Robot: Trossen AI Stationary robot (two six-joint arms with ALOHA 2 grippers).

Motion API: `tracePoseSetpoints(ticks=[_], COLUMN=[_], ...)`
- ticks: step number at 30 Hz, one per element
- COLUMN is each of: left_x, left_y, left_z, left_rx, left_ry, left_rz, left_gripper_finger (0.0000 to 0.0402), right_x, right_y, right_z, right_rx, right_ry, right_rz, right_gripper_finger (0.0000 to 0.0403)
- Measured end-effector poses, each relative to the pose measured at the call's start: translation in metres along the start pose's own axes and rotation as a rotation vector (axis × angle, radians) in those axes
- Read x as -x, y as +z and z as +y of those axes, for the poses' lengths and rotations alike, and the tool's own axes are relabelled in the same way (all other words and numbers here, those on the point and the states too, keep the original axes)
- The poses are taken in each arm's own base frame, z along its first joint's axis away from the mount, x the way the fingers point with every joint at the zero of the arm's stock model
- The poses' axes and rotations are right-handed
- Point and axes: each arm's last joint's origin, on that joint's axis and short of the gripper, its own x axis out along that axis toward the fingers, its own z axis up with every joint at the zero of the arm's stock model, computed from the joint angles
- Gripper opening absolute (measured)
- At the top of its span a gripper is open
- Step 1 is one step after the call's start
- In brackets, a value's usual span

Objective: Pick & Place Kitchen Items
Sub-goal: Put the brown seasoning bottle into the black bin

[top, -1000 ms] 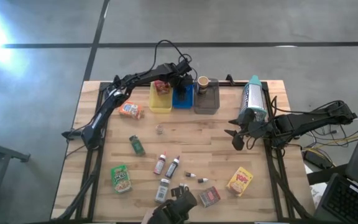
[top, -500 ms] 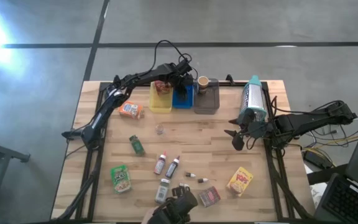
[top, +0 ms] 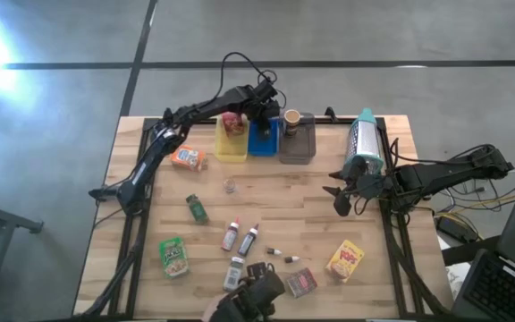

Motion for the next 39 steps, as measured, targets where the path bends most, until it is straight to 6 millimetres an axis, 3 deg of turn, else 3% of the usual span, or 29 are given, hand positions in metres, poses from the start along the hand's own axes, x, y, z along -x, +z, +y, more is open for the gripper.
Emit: tracePoseSetpoints(ticks=[19, 28, 39], left_x=[0.063, 0.098, 0.143], left_y=[0.021, 0.025, 0.032], left_z=[0.001, -0.018, -0.055], left_rx=[-0.005, -0.027, -0.031], left_ry=[-0.013, -0.022, 0.014], left_rz=[0.029, 0.047, 0.072], left_gripper_finger=[0.0161, 0.0161, 0.0161], right_x=[0.0, 0.0, 0.0], right_y=[0.0, 0.0, 0.0], right_z=[0.0, 0.0, 0.0], right_rx=[0.004, 0.004, 0.006], right_ry=[-0.003, -0.004, -0.005], right_rz=[-0.001, -0.002, 0.001], right_gripper_finger=[0.0284, 0.03, 0.0311])
